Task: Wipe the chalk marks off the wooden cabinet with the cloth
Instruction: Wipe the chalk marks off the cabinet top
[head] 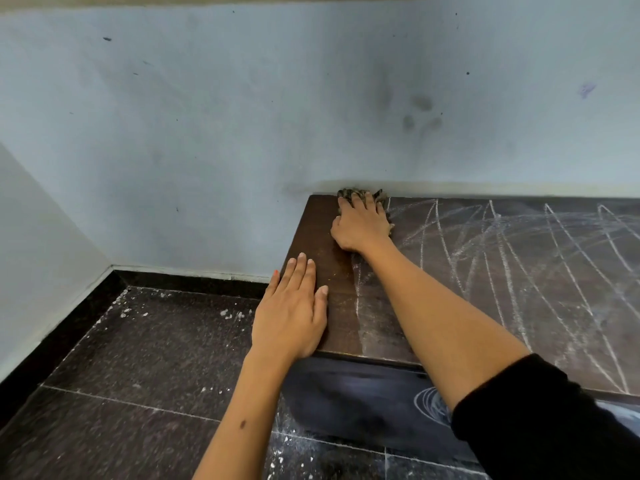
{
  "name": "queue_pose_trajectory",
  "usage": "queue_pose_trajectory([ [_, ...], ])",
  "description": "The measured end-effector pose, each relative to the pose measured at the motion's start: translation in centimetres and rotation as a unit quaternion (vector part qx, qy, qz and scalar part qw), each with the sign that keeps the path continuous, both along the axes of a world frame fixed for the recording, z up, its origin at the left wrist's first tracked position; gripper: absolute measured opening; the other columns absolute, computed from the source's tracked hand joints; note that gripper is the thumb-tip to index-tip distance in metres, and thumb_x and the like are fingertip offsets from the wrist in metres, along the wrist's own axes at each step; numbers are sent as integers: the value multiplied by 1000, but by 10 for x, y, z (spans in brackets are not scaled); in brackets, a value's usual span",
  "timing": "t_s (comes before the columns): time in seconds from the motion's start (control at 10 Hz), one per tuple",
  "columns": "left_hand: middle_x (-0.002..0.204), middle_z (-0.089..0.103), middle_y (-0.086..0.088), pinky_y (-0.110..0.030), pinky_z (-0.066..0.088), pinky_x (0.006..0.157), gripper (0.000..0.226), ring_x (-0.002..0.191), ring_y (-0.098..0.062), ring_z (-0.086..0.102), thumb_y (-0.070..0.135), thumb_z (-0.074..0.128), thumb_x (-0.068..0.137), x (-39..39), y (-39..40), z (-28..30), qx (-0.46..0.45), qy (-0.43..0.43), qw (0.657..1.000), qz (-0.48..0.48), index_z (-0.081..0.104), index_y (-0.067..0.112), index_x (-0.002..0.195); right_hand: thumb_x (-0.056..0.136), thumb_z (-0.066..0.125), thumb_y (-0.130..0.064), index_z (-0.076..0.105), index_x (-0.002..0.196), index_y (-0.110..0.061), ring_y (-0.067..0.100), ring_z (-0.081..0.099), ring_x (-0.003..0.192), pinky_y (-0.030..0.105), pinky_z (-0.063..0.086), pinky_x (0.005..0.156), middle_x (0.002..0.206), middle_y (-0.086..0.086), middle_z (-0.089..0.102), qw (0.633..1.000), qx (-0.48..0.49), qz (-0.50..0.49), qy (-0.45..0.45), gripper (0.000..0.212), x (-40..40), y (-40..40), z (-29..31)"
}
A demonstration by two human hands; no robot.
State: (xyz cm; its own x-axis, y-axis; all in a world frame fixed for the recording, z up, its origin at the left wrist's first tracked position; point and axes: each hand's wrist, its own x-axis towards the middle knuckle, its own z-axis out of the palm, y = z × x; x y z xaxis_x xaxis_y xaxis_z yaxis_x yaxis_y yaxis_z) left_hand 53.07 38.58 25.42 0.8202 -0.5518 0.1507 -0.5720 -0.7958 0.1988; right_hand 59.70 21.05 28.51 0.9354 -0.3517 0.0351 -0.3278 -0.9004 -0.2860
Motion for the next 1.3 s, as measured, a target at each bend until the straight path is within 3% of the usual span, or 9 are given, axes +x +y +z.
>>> queue_pose_trajectory([
  [0.2, 159, -1, 0, -28, -6, 116, 56, 146, -11, -4, 39, 16, 101, 4, -1, -4, 22, -8, 1000, 2, 5, 16, 151, 96, 32, -36, 22, 149, -22, 28, 9, 145, 45, 14, 115, 157, 5, 17, 999, -40, 10, -21, 55, -49, 25, -17],
  [0.3, 159, -1, -1, -29, -6, 116, 56, 146, -11, -4, 39, 16, 101, 4, -2, -4, 31, -7, 999, 5, 5, 15, 151, 97, 30, -36, 24, 149, -24, 27, 11, 144, 46, 12, 114, 157, 4, 19, 999, -39, 6, -22, 54, -45, 20, -11],
  [0.4, 159, 0, -2, -29, -6, 116, 56, 146, -12, -4, 38, 16, 101, 4, -3, -3, 36, -5, 999, 4, 5, 14, 151, 98, 29, -34, 19, 150, -22, 25, 2, 146, 45, 8, 117, 159, 3, 12, 1000, -3, 6, 5, 54, -40, 20, 0],
  [0.7, 159, 0, -3, -30, -5, 116, 55, 146, -13, -4, 34, 16, 102, 3, -3, -1, 53, -1, 999, 9, 5, 12, 151, 96, 29, -36, 30, 146, -24, 25, 16, 143, 44, 14, 113, 154, 3, 27, 996, -40, -18, -72, 51, -121, 66, -27],
  [0.9, 159, -1, -4, -31, -4, 118, 55, 146, -13, -4, 33, 17, 102, 0, -4, 5, 60, 14, 998, 9, 4, 11, 151, 100, 25, -32, 22, 149, -20, 23, -1, 146, 44, -3, 118, 158, 4, 14, 999, -11, -13, -34, 50, -91, 54, -6],
  [1.1, 159, -2, -3, -32, -4, 118, 55, 146, -14, -4, 33, 16, 102, 2, -4, 2, 62, 15, 998, 9, 3, 11, 151, 94, 31, -31, 45, 138, -20, 26, 29, 140, 46, 26, 111, 147, 5, 42, 991, -45, -25, -124, 47, -168, 85, -33],
  [1.3, 159, -3, -4, -32, -4, 118, 55, 146, -15, -5, 33, 15, 103, 0, -5, 6, 80, 28, 996, 13, 3, 11, 151, 99, 28, -32, 25, 147, -21, 23, 5, 146, 44, 10, 116, 157, 3, 18, 998, -1, -12, -54, 50, -126, 67, -13],
])
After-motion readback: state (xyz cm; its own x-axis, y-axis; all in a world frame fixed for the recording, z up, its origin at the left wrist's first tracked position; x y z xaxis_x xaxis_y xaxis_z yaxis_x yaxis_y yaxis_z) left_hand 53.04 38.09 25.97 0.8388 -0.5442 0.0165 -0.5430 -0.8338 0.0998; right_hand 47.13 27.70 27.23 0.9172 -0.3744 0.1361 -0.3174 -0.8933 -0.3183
